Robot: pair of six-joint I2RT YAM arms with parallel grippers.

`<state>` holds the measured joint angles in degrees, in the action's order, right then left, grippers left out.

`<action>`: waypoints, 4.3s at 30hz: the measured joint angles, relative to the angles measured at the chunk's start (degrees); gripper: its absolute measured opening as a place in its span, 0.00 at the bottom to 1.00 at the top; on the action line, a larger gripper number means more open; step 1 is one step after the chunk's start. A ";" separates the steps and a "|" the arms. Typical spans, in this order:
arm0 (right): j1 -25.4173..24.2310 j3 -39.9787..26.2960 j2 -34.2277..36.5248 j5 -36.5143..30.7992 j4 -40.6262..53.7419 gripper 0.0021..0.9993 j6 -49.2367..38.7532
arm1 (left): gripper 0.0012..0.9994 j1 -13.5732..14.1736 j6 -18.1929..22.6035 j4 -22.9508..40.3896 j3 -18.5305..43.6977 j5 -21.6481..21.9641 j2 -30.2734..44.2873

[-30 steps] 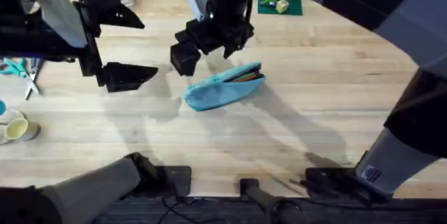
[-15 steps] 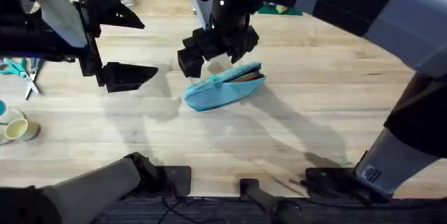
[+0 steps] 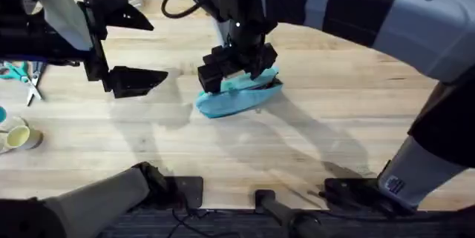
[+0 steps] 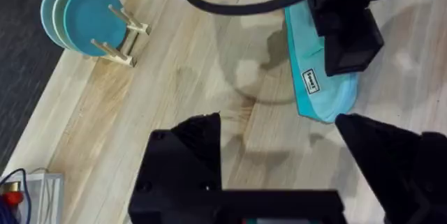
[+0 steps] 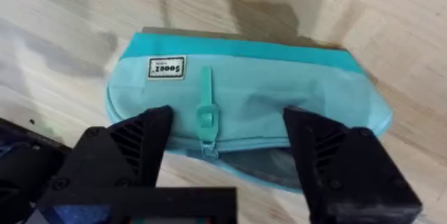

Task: Unzip the bag, pick up the pens from the table one at a time and place them inside, then zip the bag closed.

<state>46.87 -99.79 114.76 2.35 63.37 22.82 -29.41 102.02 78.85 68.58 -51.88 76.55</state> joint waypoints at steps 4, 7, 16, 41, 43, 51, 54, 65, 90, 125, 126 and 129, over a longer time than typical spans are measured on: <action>0.01 0.71 0.00 -0.01 -0.04 0.81 0.34 | 0.99 0.00 0.00 0.00 0.00 0.00 0.00; 0.28 1.24 0.00 -0.07 -0.08 0.64 0.57 | 0.99 0.00 0.00 0.01 0.00 0.00 -0.01; 1.51 1.73 0.00 -1.14 0.31 0.03 0.82 | 0.99 0.00 0.00 0.02 0.00 0.00 -0.01; -0.07 -7.38 0.00 -0.81 4.82 0.03 -4.88 | 0.99 0.00 0.02 -1.07 0.00 0.00 -0.01; -0.02 -7.91 -0.01 -0.81 5.66 0.03 -5.33 | 0.99 0.00 0.00 -1.07 0.00 0.00 -0.01; -0.04 -8.48 -0.02 -0.83 5.99 0.03 -6.13 | 0.99 0.00 0.00 -1.07 0.00 0.00 -0.01; -0.04 -8.61 0.00 -0.81 5.99 0.03 -6.30 | 0.99 0.00 0.00 -1.09 0.00 -0.50 -0.01; -0.04 -8.61 0.00 -1.75 5.64 0.03 -7.04 | 1.00 0.00 0.30 4.45 0.00 -2.23 -0.01; -0.04 -8.69 0.00 -2.36 4.89 0.03 -7.05 | 1.00 9.01 10.81 -9.40 -23.58 -10.28 -0.01; -1.14 -8.69 0.00 -2.51 3.74 0.03 -4.55 | 0.10 22.86 -18.15 -26.01 -23.69 1.83 -0.06; -1.16 -8.69 -0.01 -2.54 3.72 0.03 -4.50 | 0.06 22.90 -18.27 -26.14 -23.69 2.00 -0.06; -1.16 -8.69 0.00 -2.54 3.76 0.03 -4.42 | 0.05 22.94 -18.48 -26.29 -23.69 2.08 -0.07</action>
<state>45.71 -108.49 114.76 -0.19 67.13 18.39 -6.47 83.54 52.56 44.88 -49.80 76.48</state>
